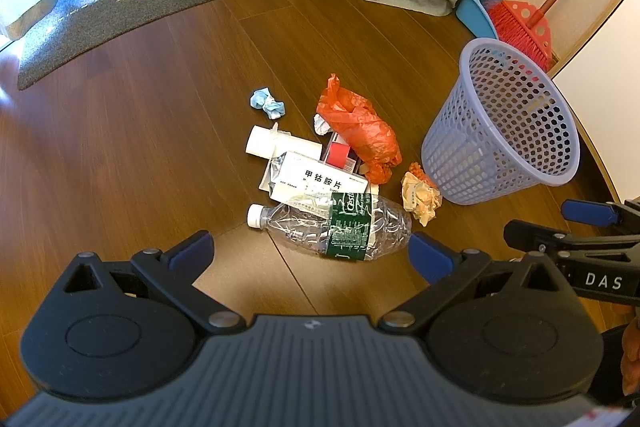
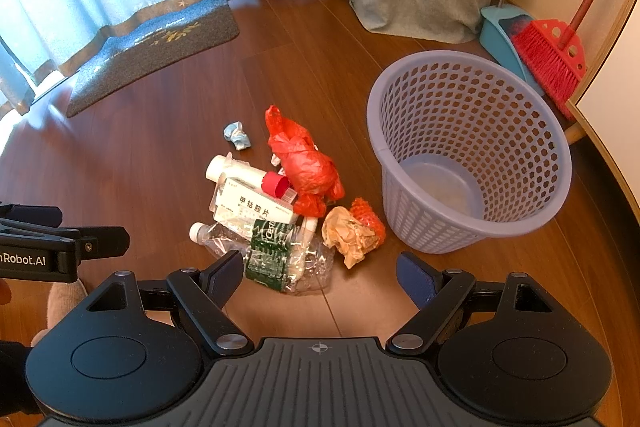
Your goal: Collect trash
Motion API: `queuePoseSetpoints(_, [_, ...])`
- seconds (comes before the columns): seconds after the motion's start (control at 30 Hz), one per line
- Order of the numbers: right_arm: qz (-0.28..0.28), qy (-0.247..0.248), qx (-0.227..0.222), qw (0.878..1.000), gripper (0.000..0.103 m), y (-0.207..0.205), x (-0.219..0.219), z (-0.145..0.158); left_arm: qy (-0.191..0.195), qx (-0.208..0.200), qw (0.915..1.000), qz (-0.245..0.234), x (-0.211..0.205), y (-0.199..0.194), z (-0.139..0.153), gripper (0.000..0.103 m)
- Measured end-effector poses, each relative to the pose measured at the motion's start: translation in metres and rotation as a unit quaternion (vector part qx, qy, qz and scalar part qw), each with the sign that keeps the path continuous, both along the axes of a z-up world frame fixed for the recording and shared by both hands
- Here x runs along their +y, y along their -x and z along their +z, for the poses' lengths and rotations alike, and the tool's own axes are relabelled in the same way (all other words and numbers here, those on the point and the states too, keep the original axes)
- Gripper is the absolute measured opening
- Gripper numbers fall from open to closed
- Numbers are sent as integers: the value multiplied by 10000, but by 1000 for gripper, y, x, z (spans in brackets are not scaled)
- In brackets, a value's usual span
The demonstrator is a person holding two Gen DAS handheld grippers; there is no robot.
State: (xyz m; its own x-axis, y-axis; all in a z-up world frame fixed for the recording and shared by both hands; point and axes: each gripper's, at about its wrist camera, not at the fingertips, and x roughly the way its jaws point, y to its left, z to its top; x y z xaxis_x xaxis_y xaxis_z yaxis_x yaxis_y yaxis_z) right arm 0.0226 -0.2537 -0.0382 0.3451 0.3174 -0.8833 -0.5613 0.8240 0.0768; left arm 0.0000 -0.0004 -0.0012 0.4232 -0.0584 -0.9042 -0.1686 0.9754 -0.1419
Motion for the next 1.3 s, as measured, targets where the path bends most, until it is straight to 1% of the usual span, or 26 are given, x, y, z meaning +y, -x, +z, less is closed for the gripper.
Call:
queuePoseSetpoints(0.5, [17, -29, 0, 10000, 82, -2, 1, 2, 41, -3, 10000, 60, 1, 1, 1, 102])
queuePoseSetpoints(1.17, [71, -352, -38, 9993, 81, -3, -2, 5, 112, -22, 9999, 104, 4, -3, 5, 101])
queuePoseSetpoints(1.3, [80, -472, 16, 9989, 81, -6, -2, 13, 195, -89, 9997, 125, 3, -8, 13, 101])
